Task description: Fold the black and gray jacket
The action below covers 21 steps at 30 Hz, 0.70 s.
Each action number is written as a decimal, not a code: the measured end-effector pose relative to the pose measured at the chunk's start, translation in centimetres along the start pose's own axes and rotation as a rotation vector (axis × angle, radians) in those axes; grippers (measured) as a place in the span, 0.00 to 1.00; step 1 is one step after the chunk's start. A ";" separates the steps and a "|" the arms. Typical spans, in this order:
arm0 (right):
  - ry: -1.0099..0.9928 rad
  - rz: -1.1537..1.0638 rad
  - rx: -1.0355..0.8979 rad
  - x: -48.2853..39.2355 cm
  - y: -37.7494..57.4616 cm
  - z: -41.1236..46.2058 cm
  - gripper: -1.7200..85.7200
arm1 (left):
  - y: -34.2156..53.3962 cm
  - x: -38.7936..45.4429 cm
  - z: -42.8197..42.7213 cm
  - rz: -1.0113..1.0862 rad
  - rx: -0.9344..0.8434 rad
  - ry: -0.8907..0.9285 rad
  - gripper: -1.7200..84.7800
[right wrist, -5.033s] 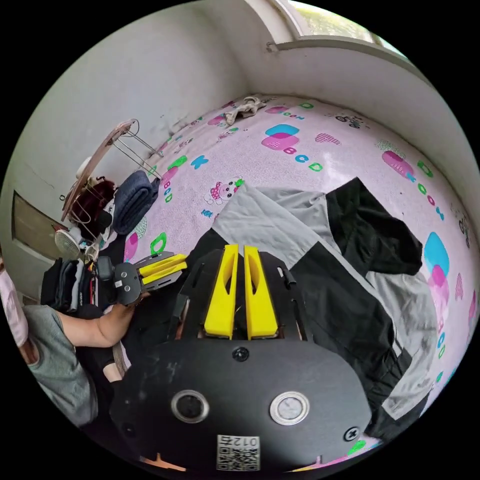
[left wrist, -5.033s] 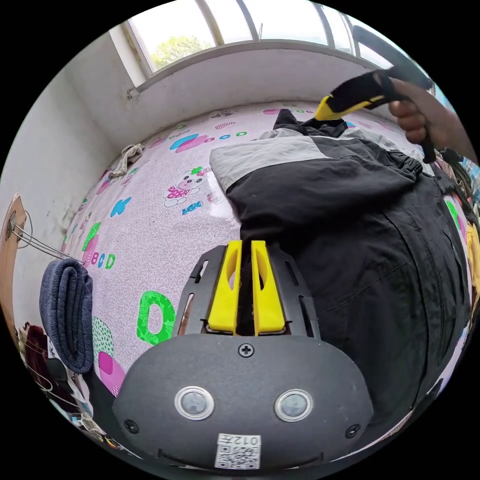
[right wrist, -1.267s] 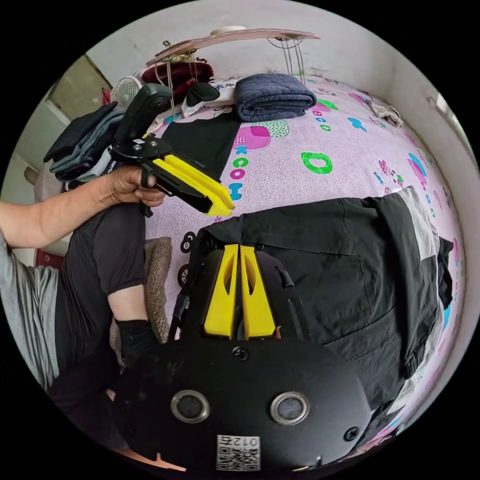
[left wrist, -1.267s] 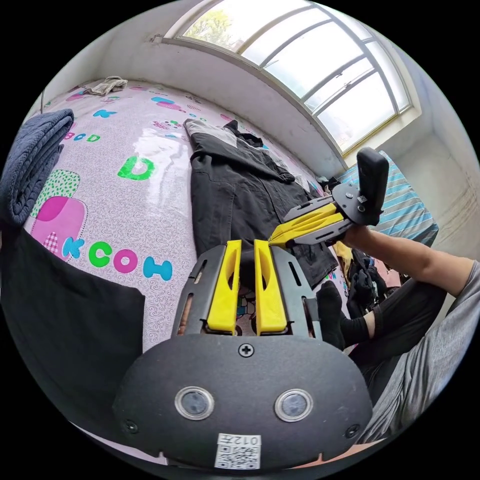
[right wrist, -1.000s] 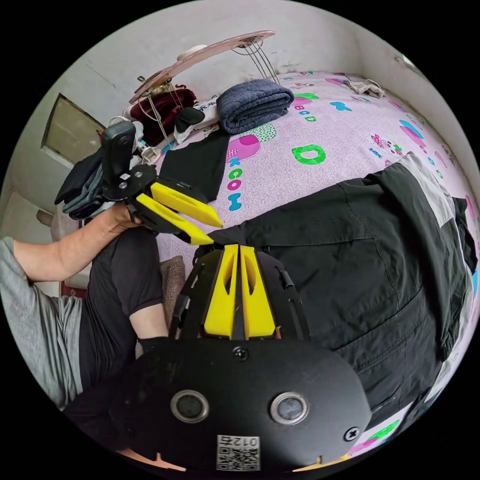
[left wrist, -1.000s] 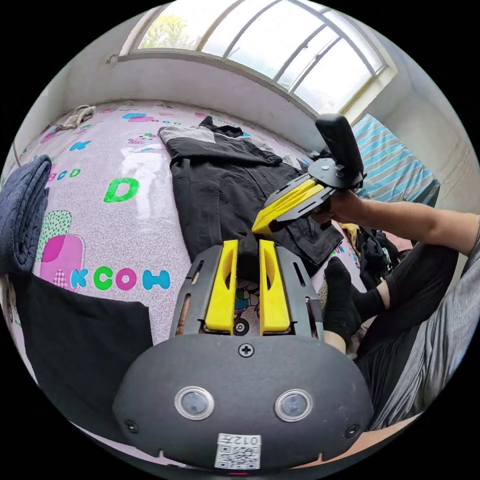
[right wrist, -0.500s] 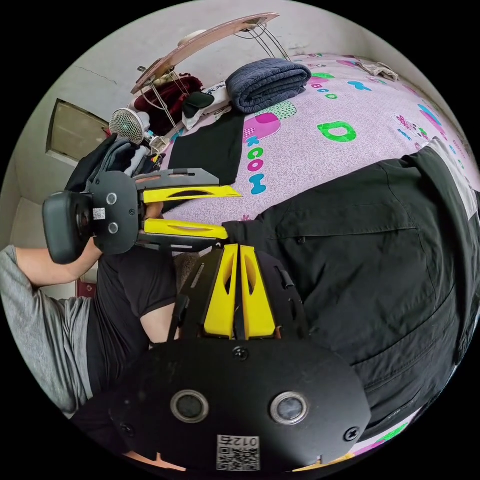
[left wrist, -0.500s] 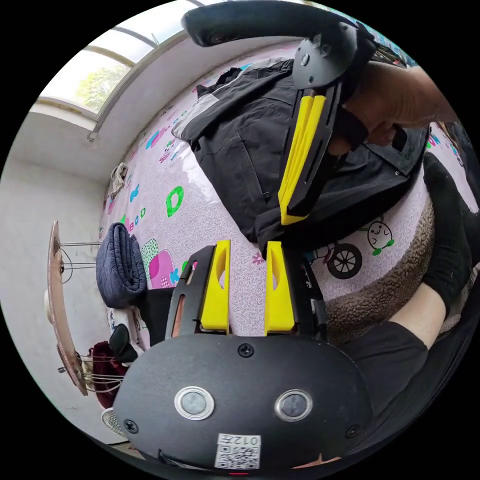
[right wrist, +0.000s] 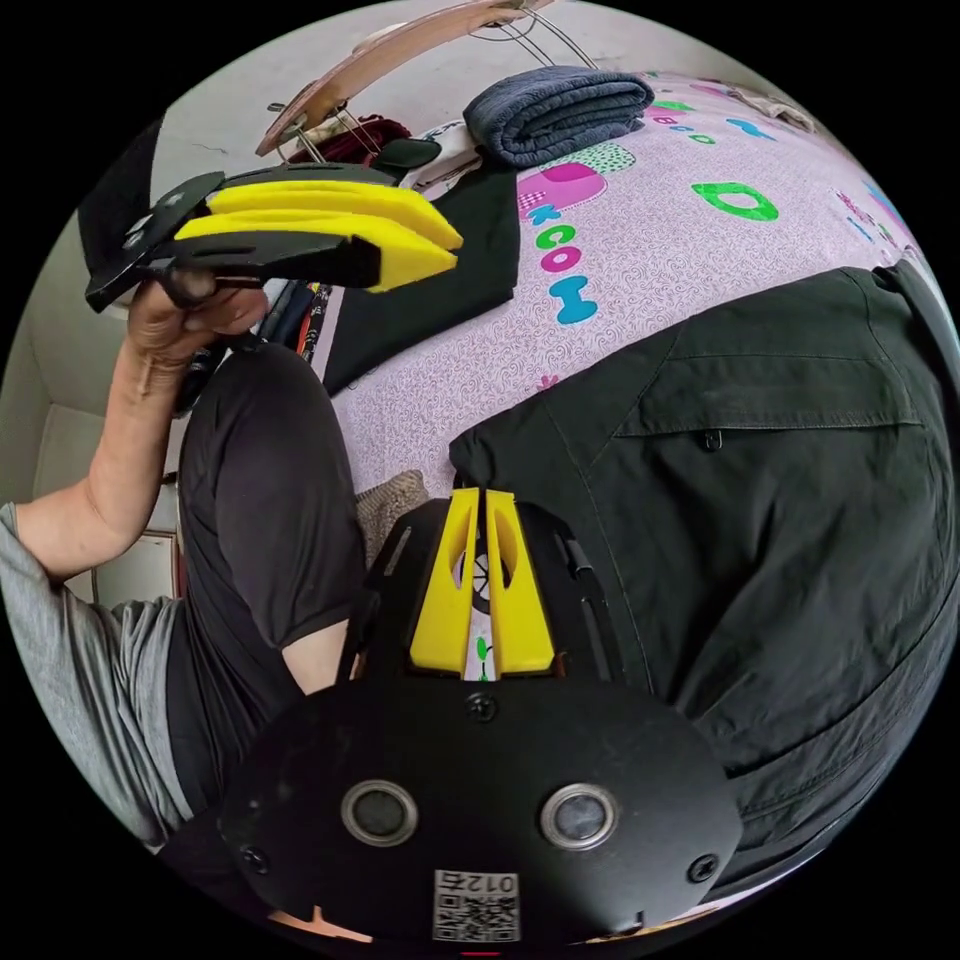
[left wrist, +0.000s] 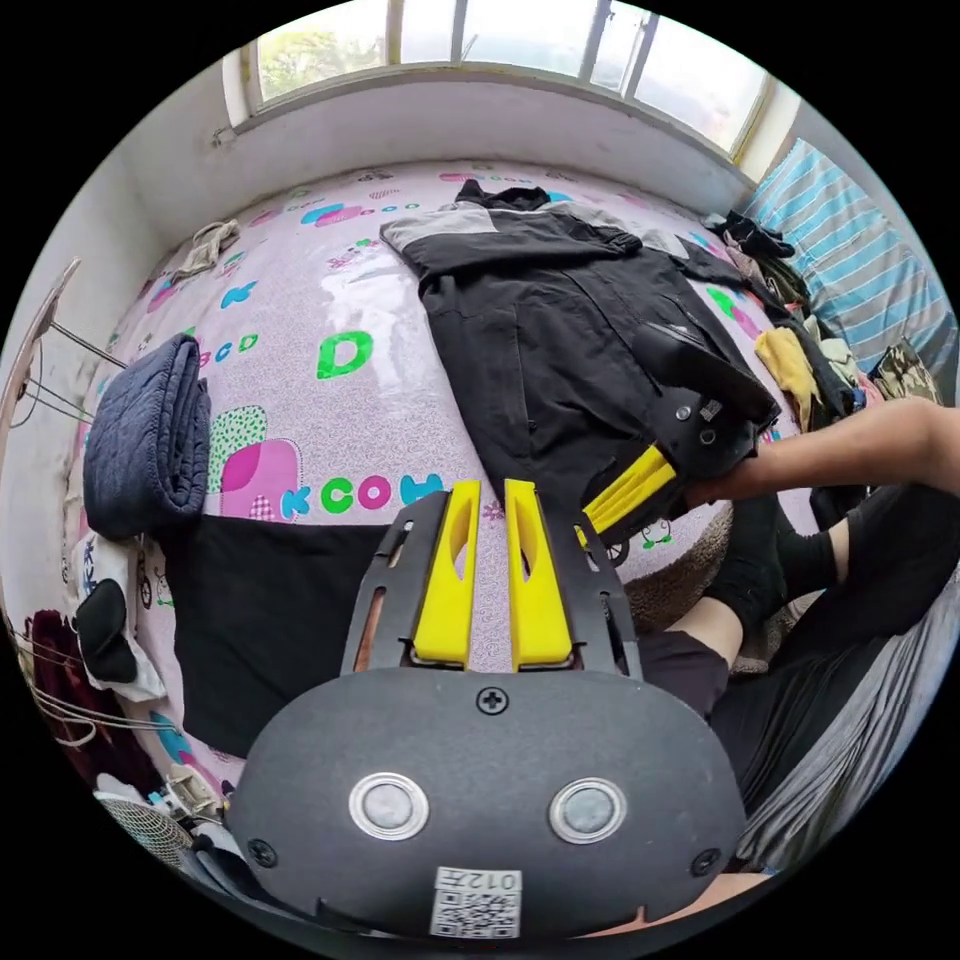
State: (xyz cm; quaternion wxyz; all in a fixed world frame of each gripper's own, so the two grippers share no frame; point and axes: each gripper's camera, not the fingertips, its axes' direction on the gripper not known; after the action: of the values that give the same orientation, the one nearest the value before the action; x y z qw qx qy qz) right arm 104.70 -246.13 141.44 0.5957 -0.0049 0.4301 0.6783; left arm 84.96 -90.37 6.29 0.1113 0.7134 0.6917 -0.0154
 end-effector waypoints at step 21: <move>0.179 0.063 -0.152 -12.1 -20.9 -7.9 0.01 | -4.3 -0.3 6.7 0.147 -0.205 0.087 0.03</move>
State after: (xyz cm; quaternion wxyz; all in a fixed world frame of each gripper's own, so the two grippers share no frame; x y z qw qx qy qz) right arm 121.18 -262.14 130.71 0.5310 -0.0972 0.4288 0.7244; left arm 81.53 -91.82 -0.82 0.1542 0.7471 0.6397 0.0944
